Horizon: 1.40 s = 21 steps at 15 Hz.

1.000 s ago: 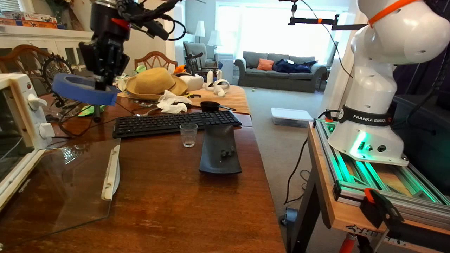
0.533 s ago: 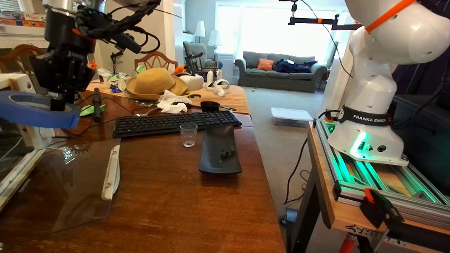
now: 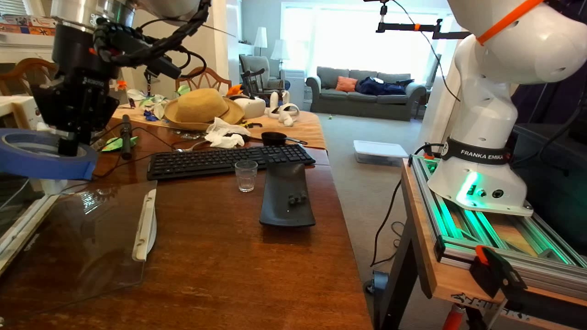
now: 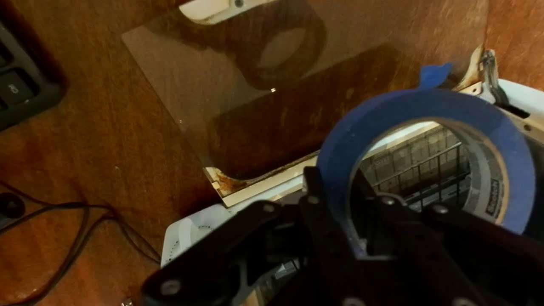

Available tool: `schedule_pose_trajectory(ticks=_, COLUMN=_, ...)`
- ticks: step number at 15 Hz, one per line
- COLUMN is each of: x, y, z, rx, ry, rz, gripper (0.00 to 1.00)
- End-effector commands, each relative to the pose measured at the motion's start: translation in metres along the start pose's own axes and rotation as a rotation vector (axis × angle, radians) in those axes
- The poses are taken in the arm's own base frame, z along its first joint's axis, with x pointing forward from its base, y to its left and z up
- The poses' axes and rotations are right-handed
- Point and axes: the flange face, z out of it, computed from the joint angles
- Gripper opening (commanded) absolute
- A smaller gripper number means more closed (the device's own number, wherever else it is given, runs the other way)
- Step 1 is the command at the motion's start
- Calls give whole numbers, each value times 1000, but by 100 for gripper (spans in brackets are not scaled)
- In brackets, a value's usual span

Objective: Put the blue masking tape in the white toaster oven.

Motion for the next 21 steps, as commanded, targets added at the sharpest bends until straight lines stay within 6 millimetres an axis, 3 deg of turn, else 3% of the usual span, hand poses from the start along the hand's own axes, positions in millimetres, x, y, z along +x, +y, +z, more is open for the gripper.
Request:
schedule_pose_trajectory(ticks=1, x=-1, y=-15, z=25, rx=-26, ry=80, rz=4, gripper=5)
schedule_pose_trajectory(ticks=8, x=1, y=-38, z=58, rx=-82, ry=202, rz=-49, gripper=5)
schedule_pose_trajectory(ticks=16, x=24, y=-46, z=52, rx=-125, ry=267, rz=-162, gripper=5)
schedule_pose_trajectory(ticks=17, x=14, y=-47, z=44, rx=-123, ry=267, rz=-136, gripper=19)
schedule_pose_trajectory(ticks=20, x=19, y=-46, z=49, rx=-121, ry=274, rz=-147, gripper=19)
schedule_pose_trajectory(ticks=21, x=19, y=-46, z=50, rx=-121, ry=274, rz=-148, gripper=5)
